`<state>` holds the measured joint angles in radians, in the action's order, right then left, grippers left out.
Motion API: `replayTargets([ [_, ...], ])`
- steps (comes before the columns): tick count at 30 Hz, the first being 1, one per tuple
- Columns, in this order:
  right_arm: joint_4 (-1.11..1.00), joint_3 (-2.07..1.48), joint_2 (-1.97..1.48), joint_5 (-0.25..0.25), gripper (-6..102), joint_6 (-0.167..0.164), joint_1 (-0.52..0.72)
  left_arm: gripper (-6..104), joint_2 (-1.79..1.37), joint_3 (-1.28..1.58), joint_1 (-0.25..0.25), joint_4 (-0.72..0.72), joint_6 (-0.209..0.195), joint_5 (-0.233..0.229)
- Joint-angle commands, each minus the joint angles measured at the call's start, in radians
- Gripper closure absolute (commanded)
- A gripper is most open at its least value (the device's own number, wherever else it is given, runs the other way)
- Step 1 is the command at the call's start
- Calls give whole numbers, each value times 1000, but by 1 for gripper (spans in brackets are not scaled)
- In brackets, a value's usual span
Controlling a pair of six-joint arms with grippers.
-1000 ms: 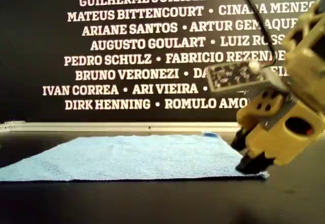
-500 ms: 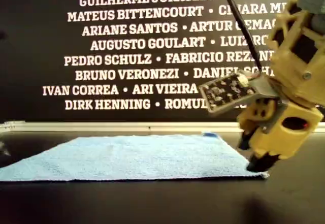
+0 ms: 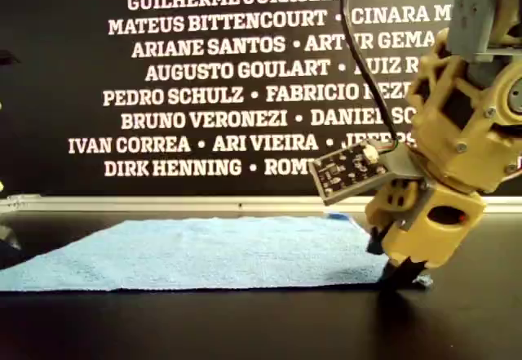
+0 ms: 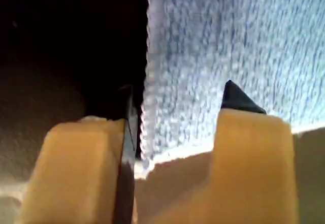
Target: Fold a cloth
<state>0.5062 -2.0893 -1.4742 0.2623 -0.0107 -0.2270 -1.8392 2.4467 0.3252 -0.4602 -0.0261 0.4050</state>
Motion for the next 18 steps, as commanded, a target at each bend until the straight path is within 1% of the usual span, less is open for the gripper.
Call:
replayTargets([
  [1, -26, 49, -5, -37, 27, 0, 9, 7, 2, -31, -17, 17, -2, -37],
  [4, -26, 51, -5, -137, 27, 0, -8, 7, 2, -32, -37, 17, -2, -61],
  [7, -26, 71, -5, -186, 27, 0, -48, 7, 2, -32, -37, 17, -2, -71],
  [9, -26, 80, 2, -193, 27, 0, -66, 7, 2, -34, -37, 18, -2, -71],
  [13, -25, 143, 63, -186, 27, 12, -67, 8, 5, -49, -37, 44, 0, -71],
  [18, -8, 201, 104, -178, 27, 9, -69, 8, 78, -69, -37, 66, 0, -71],
])
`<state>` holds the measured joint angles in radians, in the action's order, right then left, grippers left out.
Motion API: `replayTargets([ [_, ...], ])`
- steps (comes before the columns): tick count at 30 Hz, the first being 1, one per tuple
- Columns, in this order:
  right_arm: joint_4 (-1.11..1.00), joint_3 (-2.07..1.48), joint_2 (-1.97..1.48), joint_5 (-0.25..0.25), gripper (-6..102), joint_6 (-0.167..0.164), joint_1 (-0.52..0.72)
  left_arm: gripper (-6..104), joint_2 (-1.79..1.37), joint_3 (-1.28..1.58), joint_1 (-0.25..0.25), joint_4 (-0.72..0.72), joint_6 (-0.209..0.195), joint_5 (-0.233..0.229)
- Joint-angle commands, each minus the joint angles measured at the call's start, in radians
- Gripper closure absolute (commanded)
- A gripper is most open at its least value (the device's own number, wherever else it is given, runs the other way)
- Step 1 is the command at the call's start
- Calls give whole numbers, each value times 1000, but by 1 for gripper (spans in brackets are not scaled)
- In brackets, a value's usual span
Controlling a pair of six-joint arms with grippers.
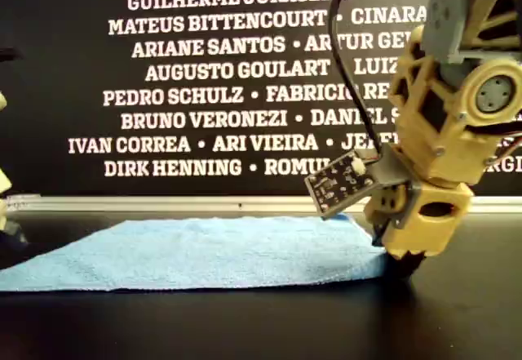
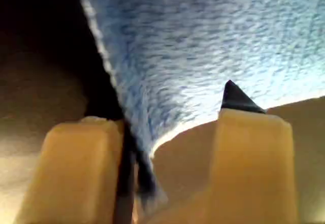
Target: Fold a cloth
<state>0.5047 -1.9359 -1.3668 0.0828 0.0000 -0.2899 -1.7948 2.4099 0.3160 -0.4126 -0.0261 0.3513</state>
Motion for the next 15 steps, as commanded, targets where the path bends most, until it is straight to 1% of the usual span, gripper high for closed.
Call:
replayTargets([
  [1, -6, 48, -3, 2, 27, -2, -6, 8, 57, -40, -28, 18, 0, -17],
  [5, -6, 60, 0, 2, 28, -2, -6, 8, 143, -97, -28, 18, 0, -17],
  [10, -6, 60, 0, 2, 28, -2, -6, 8, 161, -129, -29, 17, 2, -18],
  [13, -6, 61, 0, 2, 28, -6, -6, 8, 160, -117, -29, 15, 2, -48],
  [15, -6, 61, 0, 2, 28, -6, -6, 8, 158, -114, -41, 15, 2, -89],
])
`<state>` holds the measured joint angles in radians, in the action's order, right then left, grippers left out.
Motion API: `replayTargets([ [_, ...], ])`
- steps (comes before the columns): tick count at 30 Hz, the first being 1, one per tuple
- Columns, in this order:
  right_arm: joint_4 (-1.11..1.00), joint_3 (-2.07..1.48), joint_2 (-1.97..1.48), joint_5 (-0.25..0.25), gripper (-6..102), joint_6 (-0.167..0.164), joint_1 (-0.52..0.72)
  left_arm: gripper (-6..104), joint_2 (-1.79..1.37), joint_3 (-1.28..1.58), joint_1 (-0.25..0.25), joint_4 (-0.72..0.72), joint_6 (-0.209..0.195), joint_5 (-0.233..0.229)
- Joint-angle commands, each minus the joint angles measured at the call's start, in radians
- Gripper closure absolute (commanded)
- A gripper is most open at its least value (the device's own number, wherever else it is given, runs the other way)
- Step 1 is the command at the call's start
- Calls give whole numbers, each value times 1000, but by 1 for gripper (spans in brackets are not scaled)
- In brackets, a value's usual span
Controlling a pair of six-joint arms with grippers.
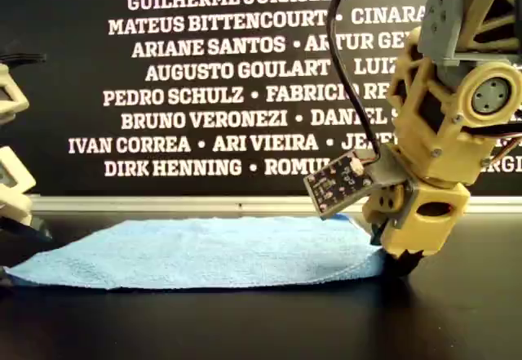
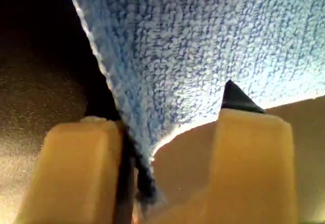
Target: Fold a cloth
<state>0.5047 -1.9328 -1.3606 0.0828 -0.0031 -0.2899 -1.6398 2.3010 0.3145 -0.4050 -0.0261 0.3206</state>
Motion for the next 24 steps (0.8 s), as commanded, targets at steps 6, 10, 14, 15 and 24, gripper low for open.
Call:
replayTargets([
  [6, -8, 58, -6, 2, 29, -3, -6, 8, 5, -3, -72, 6, 0, -164],
  [10, -8, 58, -6, 2, 29, 8, -6, 8, -5, -5, -60, 6, 0, -152],
  [14, -8, 57, -6, 2, 29, 8, -6, 8, 2, -15, -60, 6, 0, -147],
  [15, -8, 55, -6, 2, 28, 8, -6, 8, -5, -15, -58, 6, 0, -147],
  [24, -6, 54, -8, 2, 28, 6, -5, 8, -8, -5, -3, -5, 0, -146],
])
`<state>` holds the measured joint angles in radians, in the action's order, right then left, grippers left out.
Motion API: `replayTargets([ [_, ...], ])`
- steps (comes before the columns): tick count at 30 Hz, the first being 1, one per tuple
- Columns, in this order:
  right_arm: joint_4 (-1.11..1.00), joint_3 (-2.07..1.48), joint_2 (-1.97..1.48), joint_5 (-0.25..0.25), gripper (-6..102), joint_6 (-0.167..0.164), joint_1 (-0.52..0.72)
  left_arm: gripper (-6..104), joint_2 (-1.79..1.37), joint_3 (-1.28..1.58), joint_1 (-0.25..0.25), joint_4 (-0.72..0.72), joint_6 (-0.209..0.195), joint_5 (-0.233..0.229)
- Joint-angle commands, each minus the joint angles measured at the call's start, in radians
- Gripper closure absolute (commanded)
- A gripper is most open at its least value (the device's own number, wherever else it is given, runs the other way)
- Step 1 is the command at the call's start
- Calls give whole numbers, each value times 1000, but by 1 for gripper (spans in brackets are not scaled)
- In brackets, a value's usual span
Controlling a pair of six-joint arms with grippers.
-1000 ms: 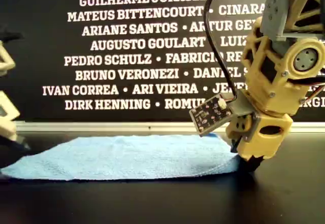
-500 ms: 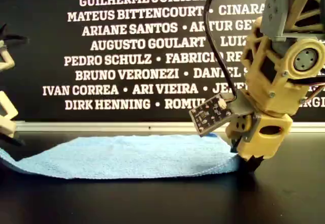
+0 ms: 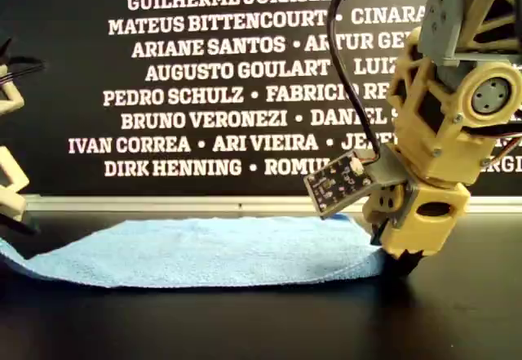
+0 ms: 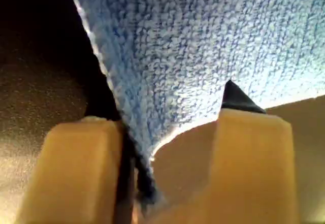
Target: Fold a cloth
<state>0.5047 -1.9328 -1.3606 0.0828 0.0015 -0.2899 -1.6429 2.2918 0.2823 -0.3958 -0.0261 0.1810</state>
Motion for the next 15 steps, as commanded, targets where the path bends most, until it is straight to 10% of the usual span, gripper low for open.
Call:
replayTargets([
  [1, -6, 54, -8, -2, 29, 3, -5, 8, -3, 5, 37, -14, 0, -8],
  [7, -6, 54, -9, 2, 38, 5, -5, 18, -9, 3, 43, -20, 0, -8],
  [15, -25, 60, -17, 3, 92, 8, -6, 76, -29, -17, 43, -17, -2, -6],
])
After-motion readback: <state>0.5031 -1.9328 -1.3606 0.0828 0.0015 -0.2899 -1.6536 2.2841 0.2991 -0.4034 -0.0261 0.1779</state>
